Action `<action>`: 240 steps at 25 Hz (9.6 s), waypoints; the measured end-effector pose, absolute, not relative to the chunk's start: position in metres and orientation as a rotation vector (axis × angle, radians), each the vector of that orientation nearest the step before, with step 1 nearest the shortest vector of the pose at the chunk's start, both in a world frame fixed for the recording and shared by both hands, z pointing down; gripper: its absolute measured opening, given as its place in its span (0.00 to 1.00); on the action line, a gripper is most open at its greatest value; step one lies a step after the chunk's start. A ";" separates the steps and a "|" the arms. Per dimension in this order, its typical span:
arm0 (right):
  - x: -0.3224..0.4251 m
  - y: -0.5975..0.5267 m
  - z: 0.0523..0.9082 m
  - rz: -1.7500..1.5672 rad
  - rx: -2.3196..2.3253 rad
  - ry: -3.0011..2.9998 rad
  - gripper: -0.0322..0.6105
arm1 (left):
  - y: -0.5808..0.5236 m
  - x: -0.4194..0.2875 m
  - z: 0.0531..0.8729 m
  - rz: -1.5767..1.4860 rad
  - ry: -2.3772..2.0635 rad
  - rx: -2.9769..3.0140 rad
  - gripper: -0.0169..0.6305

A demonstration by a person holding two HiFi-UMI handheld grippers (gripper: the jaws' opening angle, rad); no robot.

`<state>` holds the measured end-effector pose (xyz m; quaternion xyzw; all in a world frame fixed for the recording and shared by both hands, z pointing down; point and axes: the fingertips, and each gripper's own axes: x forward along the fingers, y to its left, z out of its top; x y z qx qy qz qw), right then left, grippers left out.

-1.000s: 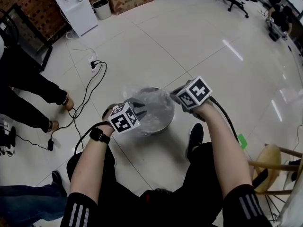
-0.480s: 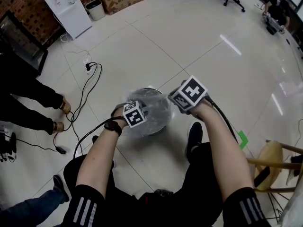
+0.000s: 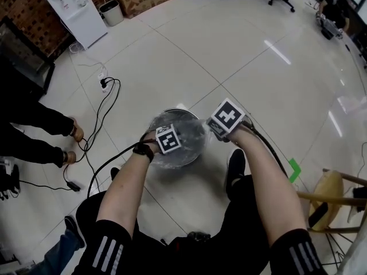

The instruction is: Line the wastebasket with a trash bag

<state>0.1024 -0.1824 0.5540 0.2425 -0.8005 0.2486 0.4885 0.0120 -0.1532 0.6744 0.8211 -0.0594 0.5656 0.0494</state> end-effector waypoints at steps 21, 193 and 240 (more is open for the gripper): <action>0.086 -0.183 0.559 0.578 0.564 -1.928 0.06 | -0.139 0.015 0.721 1.636 -0.052 2.216 0.20; 0.092 -0.052 0.646 0.529 -0.307 -1.805 0.06 | 0.019 -0.049 0.638 1.619 0.403 2.367 0.03; 0.093 -0.057 0.672 0.524 -0.231 -1.753 0.24 | -0.097 -0.120 0.650 1.773 -0.273 2.379 0.46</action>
